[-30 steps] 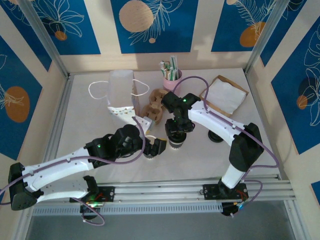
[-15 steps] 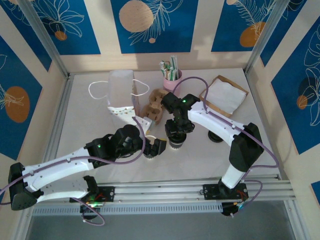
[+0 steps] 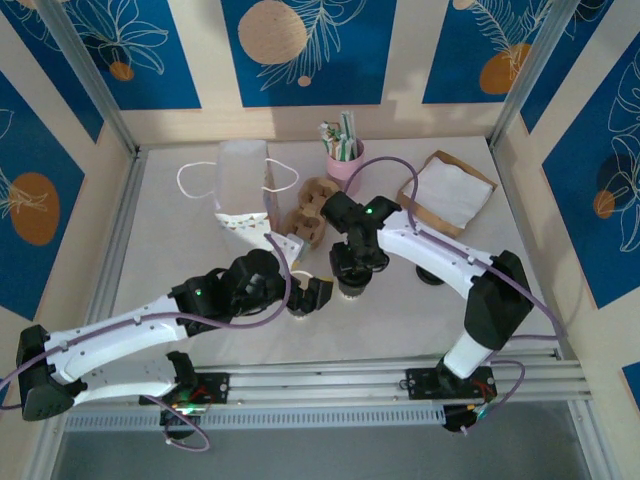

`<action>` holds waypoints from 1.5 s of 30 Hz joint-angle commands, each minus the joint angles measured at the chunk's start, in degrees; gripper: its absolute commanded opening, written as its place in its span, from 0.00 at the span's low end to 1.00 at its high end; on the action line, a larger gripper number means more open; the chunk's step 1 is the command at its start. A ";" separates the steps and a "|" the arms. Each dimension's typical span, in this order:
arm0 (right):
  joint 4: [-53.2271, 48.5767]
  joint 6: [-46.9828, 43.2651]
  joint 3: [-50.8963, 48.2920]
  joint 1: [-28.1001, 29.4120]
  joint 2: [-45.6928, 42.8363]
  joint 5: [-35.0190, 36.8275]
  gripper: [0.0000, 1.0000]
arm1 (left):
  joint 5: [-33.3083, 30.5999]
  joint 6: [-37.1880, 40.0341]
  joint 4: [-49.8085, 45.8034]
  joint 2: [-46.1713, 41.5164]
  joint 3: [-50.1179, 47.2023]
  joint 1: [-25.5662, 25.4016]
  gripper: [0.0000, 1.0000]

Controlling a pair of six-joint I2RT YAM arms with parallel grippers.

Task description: Pack the takeout coffee

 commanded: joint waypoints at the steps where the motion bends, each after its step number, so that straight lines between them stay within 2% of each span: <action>1: -2.70 2.22 -6.25 1.70 4.62 -3.02 0.66 | -0.46 0.81 1.47 -0.33 -0.60 -0.50 1.00; 12: -2.52 3.95 -7.20 3.71 5.35 -2.52 0.66 | -0.50 0.57 1.55 -0.43 -0.70 -0.49 1.00; 21: -5.57 4.38 -2.64 4.62 3.48 -2.17 0.67 | -0.59 0.39 1.71 -0.21 -0.65 -0.50 1.00; 30: -8.04 2.61 4.07 2.66 1.60 -2.72 0.76 | -0.55 0.57 1.61 0.10 -0.08 -0.50 1.00; 39: -9.17 1.51 5.31 1.71 -0.28 -2.37 0.84 | -0.47 0.85 1.48 1.20 0.67 -0.53 1.00; 42: -9.06 1.55 4.68 1.57 -0.98 -2.42 0.83 | -0.52 0.87 1.36 1.48 0.89 -0.50 1.00; 45: -8.76 1.44 4.73 1.65 -2.53 -2.27 0.78 | -0.62 0.85 1.18 1.31 1.06 -0.50 1.00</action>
